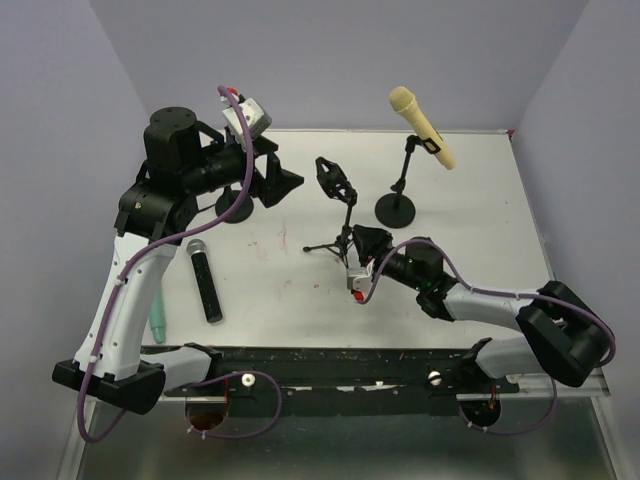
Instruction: Remove the microphone from the stand
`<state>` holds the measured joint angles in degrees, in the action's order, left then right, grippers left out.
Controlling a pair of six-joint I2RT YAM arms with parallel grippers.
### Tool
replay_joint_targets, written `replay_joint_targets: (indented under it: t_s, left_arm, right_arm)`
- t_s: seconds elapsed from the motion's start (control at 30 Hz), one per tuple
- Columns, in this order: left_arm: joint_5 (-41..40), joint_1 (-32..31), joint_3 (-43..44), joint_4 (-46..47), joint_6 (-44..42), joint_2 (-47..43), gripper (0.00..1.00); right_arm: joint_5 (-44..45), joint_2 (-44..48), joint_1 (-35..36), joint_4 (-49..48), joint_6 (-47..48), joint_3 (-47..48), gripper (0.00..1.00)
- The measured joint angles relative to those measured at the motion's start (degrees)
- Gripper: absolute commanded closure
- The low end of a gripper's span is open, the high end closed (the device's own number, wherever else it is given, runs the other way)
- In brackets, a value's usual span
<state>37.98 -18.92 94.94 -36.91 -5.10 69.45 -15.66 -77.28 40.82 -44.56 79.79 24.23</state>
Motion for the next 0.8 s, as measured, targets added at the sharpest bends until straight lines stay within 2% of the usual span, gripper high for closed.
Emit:
replay_joint_targets:
  t_s: [0.1, 0.2, 0.37, 0.47, 0.63, 0.8]
  left_arm:
    - [0.0, 0.0, 0.0, 0.0, 0.1, 0.2, 0.05]
    - [0.0, 0.0, 0.3, 0.1, 0.2, 0.6, 0.05]
    - [0.0, 0.0, 0.5, 0.1, 0.5, 1.2, 0.05]
    - [0.1, 0.0, 1.6, 0.1, 1.2, 1.5, 0.05]
    - [1.1, 0.0, 3.3, 1.7, 4.5, 1.0, 0.05]
    - [3.2, 0.0, 1.3, 4.7, 6.7, -1.4, 0.05]
  right_arm:
    - [0.2, 0.9, 0.1, 1.7, -0.6, 0.0, 0.30]
    - [0.7, 4.7, 0.1, 9.2, -3.5, 1.7, 0.25]
    - [0.8, 12.0, 0.1, 30.0, -16.5, 14.0, 0.25]
    - [-1.0, 15.7, -0.7, 43.3, -27.6, 21.4, 0.25]
    - [-3.2, 19.8, -1.6, 58.6, -40.5, 25.5, 0.25]
    - [-4.7, 18.6, -3.1, 69.1, -52.7, 29.4, 0.25]
